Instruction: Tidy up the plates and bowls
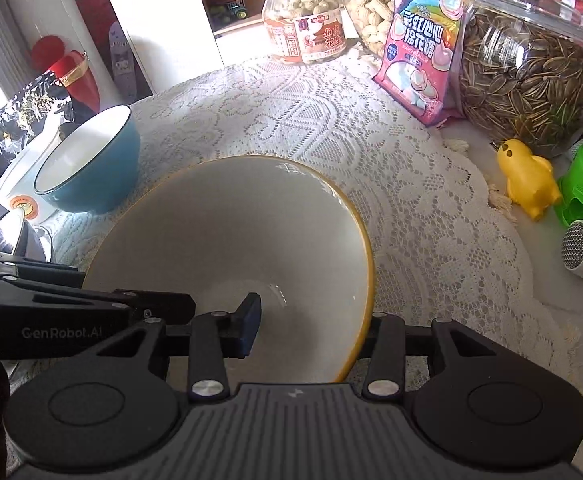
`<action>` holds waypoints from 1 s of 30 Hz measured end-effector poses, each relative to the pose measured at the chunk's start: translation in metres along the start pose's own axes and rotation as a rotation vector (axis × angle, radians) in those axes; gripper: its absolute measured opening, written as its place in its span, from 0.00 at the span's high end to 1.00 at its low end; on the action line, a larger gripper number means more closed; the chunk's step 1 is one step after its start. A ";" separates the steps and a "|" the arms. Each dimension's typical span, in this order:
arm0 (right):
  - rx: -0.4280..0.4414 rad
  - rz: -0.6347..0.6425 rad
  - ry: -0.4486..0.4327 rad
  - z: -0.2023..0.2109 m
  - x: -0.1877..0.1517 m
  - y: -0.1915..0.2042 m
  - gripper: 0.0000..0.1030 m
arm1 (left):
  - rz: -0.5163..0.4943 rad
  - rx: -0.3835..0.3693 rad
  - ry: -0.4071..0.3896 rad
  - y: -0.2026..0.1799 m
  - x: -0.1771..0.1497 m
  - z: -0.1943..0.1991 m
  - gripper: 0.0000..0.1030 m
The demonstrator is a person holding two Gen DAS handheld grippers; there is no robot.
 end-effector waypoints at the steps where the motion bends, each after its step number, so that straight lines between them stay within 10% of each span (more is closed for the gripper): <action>1: -0.004 -0.005 0.005 -0.001 0.000 0.000 0.59 | 0.003 -0.004 -0.012 0.001 0.000 0.001 0.76; 30: -0.175 0.130 -0.132 0.069 0.024 0.029 0.59 | 0.031 -0.060 -0.180 0.017 0.017 0.090 0.79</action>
Point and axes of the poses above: each gripper's, at about its wrist camera, not at the fingertips, and z roughly against the way its jaws point, y to its left, x to its top, the point moved 1 cm from there along -z, roughly the way its jaws point, and after that the axes turned 9 degrees about z, right-handed, at the moved point
